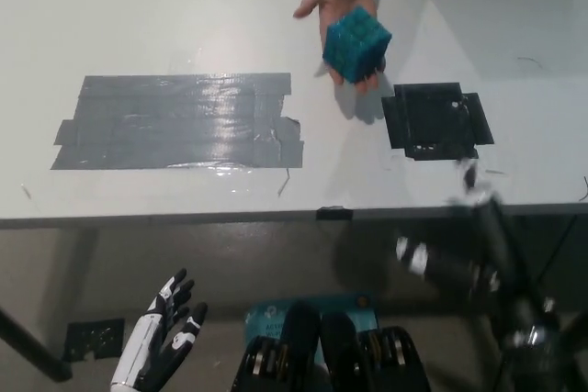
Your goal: A person hands a rubik's cube to the robot and rhe robot picks it up with its right hand and places it on the black spot on the desk infron tof it
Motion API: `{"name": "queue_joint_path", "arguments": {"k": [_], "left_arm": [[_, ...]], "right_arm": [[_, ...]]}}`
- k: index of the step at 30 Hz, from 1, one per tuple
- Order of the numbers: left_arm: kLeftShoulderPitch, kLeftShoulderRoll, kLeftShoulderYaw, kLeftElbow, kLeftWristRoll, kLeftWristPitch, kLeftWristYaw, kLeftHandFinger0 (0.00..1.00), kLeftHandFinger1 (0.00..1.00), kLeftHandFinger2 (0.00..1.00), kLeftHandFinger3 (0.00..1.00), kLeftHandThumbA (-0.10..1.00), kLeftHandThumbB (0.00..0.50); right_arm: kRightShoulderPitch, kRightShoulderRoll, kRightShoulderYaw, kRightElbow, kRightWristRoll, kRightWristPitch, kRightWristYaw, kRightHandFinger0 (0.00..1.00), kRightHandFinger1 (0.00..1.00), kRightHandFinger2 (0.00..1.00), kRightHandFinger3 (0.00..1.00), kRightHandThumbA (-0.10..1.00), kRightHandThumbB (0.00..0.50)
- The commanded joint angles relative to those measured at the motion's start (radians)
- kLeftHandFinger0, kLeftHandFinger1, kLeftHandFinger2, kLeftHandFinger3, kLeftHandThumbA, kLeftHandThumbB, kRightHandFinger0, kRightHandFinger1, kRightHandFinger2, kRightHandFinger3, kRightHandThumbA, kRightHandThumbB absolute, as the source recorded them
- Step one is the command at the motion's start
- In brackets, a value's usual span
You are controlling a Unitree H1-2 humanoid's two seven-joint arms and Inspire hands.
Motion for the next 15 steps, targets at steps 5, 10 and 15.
{"name": "queue_joint_path", "arguments": {"k": [5,10,15], "left_arm": [[-0.014,0.010,0.004,-0.031,0.001,-0.039,-0.009,1.00,1.00,1.00,1.00,0.75,0.152],[-0.019,0.011,0.004,-0.033,-0.002,-0.039,-0.012,1.00,1.00,1.00,1.00,0.75,0.140],[-0.024,0.011,0.001,-0.036,0.004,-0.029,-0.012,1.00,1.00,1.00,1.00,0.70,0.145]], "right_arm": [[-0.371,-0.021,-0.062,0.148,0.047,0.186,0.073,1.00,1.00,1.00,1.00,0.97,0.369],[-0.535,-0.039,-0.066,0.385,0.071,0.170,0.081,1.00,1.00,1.00,1.00,0.95,0.406],[-0.646,-0.048,-0.081,0.592,0.099,0.166,0.077,1.00,1.00,1.00,1.00,0.92,0.442]]}}
